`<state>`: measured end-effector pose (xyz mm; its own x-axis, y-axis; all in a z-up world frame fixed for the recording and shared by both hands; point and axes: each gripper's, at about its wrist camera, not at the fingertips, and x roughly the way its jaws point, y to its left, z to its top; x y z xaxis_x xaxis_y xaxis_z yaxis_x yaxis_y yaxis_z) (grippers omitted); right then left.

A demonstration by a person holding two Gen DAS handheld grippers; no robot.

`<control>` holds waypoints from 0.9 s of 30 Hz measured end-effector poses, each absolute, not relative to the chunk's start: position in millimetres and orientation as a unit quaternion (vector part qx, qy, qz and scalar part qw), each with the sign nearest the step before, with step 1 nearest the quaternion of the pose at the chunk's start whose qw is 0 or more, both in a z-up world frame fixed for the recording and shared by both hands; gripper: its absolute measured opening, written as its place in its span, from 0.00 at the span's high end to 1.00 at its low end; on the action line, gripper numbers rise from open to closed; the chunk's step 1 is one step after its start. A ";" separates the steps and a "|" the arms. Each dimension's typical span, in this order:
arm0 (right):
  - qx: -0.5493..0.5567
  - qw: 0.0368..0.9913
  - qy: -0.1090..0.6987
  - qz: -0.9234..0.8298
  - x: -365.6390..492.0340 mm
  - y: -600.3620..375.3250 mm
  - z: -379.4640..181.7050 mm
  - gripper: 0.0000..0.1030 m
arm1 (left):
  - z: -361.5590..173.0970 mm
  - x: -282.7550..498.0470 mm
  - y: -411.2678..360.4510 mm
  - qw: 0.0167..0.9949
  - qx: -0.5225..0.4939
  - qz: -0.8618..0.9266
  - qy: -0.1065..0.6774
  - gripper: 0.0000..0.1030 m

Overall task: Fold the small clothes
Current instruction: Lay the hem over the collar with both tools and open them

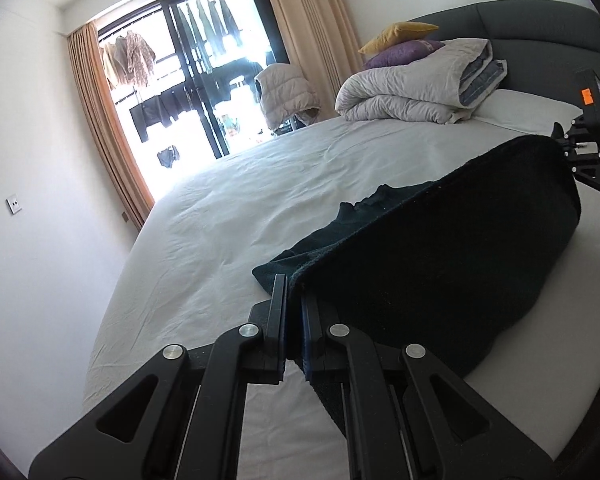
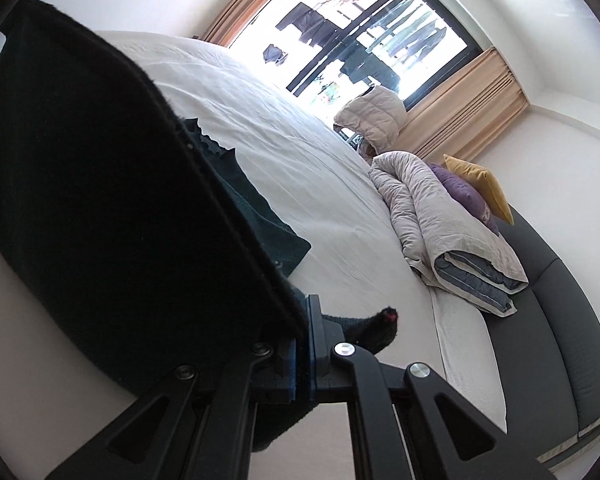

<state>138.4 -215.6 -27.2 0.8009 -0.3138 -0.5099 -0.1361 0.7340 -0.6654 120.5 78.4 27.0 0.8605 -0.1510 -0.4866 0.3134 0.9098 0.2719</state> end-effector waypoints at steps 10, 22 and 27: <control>-0.351 0.858 0.374 -0.026 265.9 -226.3 -60.2 0.97 | -4.7 279.1 79.3 0.930 0.166 -0.108 0.309 0.95; -0.295 0.840 0.455 -0.008 350.2 -252.0 -104.5 0.88 | -80.3 376.5 74.5 0.898 0.172 -0.090 0.395 0.91; -0.249 0.866 0.432 -0.038 364.6 -271.6 -96.0 0.39 | -90.8 389.9 82.3 0.902 0.159 -0.062 0.396 0.82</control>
